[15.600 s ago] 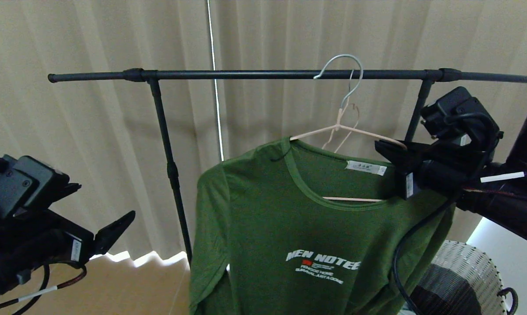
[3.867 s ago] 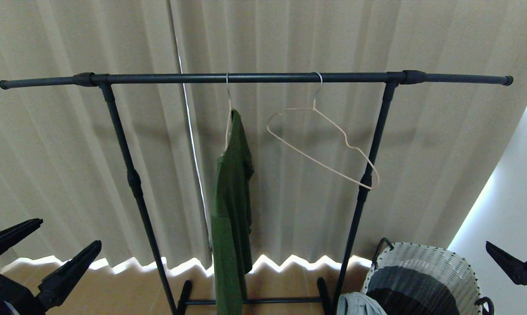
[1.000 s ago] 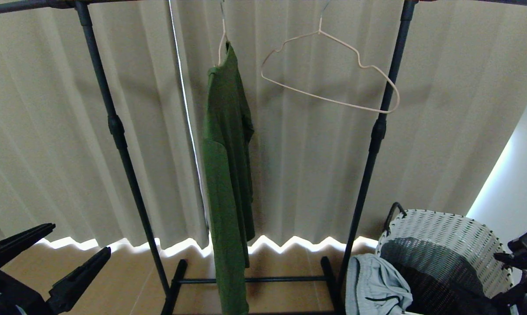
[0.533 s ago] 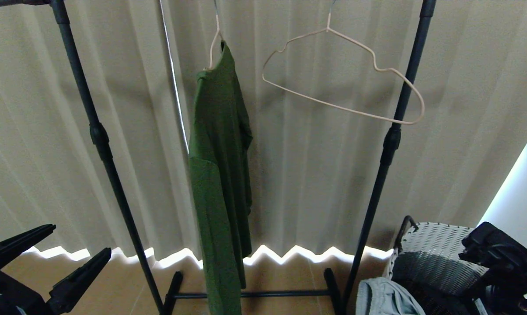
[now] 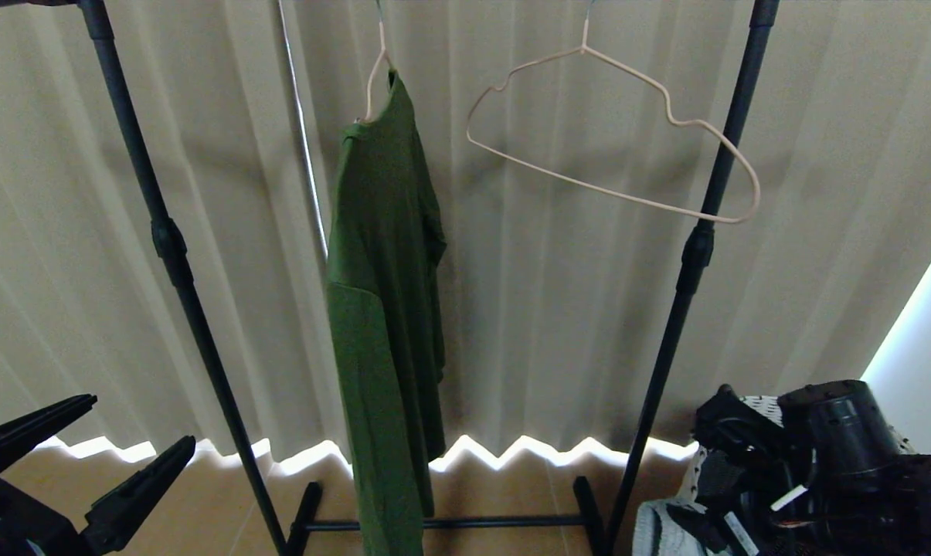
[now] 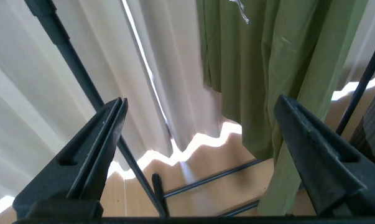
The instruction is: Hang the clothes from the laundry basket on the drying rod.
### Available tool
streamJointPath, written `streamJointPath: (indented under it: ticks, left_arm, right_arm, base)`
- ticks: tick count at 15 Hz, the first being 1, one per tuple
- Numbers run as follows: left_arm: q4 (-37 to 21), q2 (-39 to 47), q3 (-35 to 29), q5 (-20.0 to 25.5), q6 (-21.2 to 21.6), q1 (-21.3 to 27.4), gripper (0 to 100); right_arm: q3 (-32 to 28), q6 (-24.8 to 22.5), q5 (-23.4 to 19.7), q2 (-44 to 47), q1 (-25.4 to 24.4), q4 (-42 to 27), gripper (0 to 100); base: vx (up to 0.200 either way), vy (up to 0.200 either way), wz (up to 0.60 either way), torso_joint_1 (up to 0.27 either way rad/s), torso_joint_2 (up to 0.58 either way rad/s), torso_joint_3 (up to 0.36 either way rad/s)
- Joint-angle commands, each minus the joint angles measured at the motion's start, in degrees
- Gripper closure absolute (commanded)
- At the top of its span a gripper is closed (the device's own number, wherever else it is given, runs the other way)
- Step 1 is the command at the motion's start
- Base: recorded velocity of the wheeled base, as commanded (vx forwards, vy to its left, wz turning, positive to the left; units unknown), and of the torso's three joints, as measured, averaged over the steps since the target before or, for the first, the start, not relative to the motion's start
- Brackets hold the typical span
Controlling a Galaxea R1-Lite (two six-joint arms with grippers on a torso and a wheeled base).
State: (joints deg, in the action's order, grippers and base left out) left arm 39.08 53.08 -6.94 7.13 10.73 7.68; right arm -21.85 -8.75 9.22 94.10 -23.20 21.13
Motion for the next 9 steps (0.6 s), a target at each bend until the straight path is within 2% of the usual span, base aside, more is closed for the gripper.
streamJointPath:
  ticks: [1, 3, 4, 9]
  left_arm:
    - [0.0, 0.2, 0.0, 0.0, 0.0, 0.1, 0]
    - [0.0, 0.2, 0.2, 0.0, -0.1, 0.1, 0]
    - [0.0, 0.3, 0.2, 0.0, 0.0, 0.1, 0]
    - [0.0, 0.3, 0.2, 0.0, 0.0, 0.1, 0]
  right_arm:
    - [-3.3, 1.4, 3.9, 9.6, -3.5, -0.4, 0]
    - [-5.9, 1.5, 7.0, 12.3, -3.6, -5.5, 0]
    - [-7.1, 1.5, 7.1, 12.9, -3.6, -7.2, 0]
    - [-11.1, 1.5, 7.2, 15.8, -3.6, -8.2, 0]
  base:
    - [0.000, 0.000, 0.00, 0.000, 0.00, 0.000]
    - [0.000, 0.000, 0.00, 0.000, 0.00, 0.000]
    - [0.000, 0.000, 0.00, 0.000, 0.00, 0.000]
    - [0.000, 0.000, 0.00, 0.000, 0.00, 0.000]
